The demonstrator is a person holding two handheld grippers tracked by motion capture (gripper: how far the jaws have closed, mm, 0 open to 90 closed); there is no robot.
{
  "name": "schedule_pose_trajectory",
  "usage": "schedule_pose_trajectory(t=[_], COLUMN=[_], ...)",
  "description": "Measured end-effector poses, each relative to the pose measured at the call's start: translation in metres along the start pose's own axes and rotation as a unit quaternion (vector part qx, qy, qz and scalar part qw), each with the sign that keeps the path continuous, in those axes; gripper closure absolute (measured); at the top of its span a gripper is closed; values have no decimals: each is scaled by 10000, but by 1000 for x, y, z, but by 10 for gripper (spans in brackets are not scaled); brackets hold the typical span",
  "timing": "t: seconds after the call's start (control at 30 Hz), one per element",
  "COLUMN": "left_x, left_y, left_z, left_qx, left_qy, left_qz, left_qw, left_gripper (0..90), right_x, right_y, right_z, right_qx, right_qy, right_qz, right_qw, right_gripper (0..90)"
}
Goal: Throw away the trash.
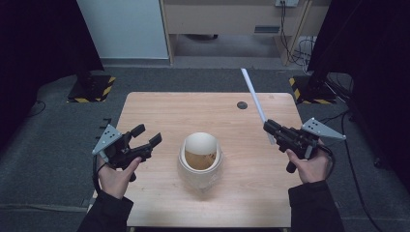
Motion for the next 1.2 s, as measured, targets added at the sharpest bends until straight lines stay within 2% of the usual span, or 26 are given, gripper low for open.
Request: schedule_pose_trajectory(t=[0.17, 0.43, 0.5, 0.87, 1.2], left_x=[12, 31, 38, 61, 79], left_y=[5, 13, 16, 17, 17], left_z=[11, 27, 33, 56, 73], left_qx=[83, 107, 107, 89, 31], left_qy=[-129, -326, -406, -667, -874], left_qz=[4, 44, 86, 92, 64], left_qw=[9999, 9994, 9991, 9977, 9961], left_gripper=[232, 242, 246, 266, 282], right_x=[1, -1, -1, 6, 7], right_y=[0, -1, -3, -11, -14], right_z=[-7, -17, -20, -32, -38], right_qx=[-11, -42, 8, 169, 234], right_qy=[118, 313, 483, 869, 1067], right_qz=[27, 40, 79, 91, 120], right_qw=[9999, 9995, 9988, 9960, 9939], right_gripper=[793, 793, 793, 793, 793])
Point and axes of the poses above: each handheld gripper's, and its own axes: x roughly forward along the jaws, y roughly out of its top, z roughly to its right, the point moved 2 cm from there along x, roughly forward along the jaws, and after that the axes turned 11 degrees about z, right-handed, at the moved point
